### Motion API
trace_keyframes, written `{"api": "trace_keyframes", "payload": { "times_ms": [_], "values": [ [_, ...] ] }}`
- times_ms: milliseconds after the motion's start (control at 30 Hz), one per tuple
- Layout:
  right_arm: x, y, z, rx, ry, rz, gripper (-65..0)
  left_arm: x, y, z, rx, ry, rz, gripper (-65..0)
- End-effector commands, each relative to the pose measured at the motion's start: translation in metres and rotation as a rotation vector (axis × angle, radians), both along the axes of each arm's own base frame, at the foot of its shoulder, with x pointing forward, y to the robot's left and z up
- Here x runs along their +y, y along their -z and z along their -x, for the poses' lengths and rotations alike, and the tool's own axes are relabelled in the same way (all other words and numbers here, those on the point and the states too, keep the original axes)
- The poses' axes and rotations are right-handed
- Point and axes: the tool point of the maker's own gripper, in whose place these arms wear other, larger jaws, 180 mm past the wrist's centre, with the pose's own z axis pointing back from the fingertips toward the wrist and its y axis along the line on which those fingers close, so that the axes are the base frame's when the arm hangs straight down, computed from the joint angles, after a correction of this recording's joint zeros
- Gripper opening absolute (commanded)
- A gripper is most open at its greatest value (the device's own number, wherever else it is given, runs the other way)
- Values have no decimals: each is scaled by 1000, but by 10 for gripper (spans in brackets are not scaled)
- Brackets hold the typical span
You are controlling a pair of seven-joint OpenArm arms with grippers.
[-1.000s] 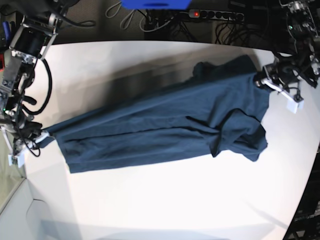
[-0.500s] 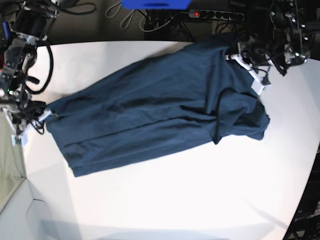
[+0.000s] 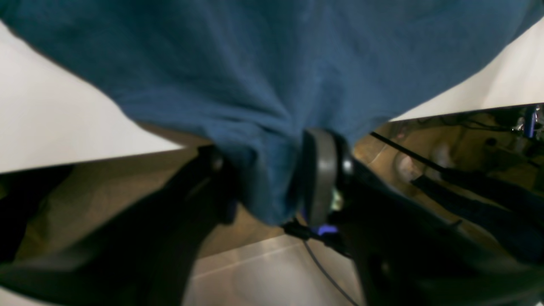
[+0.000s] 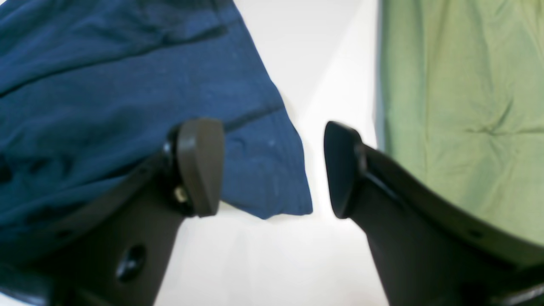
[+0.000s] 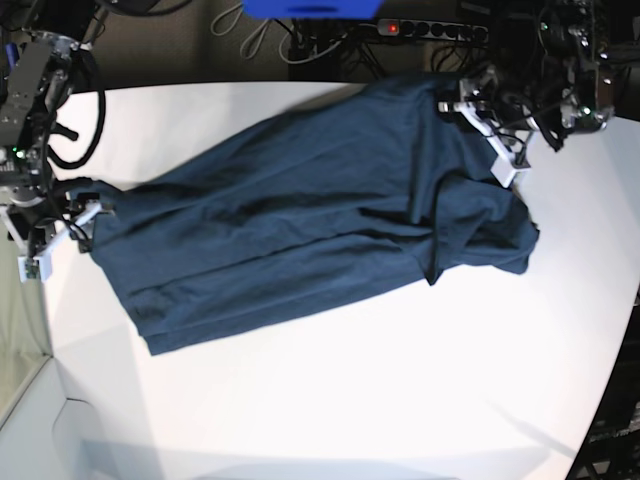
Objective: Layout the t-shirt on the table in an organized manner, then fold the t-shirt properly
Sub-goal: 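Lift the shirt edge with both grippers and shake it out flat, then release and regrasp the shirt fabric with the left gripper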
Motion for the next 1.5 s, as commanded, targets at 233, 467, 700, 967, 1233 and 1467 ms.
{"api": "trace_keyframes", "payload": {
  "times_ms": [233,467,700,967,1233,1467],
  "values": [
    [3,-8,-3,-36,-12,2,-269,13,-25,-20,-100,-60,-5,-323],
    [12,-1,-2,-30,-9,-31,-269,45,-59,-62,-281,-327,32,-309],
    [24,2,-5,-25,-36,-44,-269,52,-56,-94,-386,-495,9,-214],
    [31,4,-6,-20,-55,-45,-269,38,-13,-106,-372,-459,-152,-214],
    [30,4,-6,-22,-54,-42,-269,32,-5,-106,-365,-444,-146,-214],
    [30,4,-6,-22,-54,-42,-269,29,18,-100,-292,-447,-137,-215]
  ]
}}
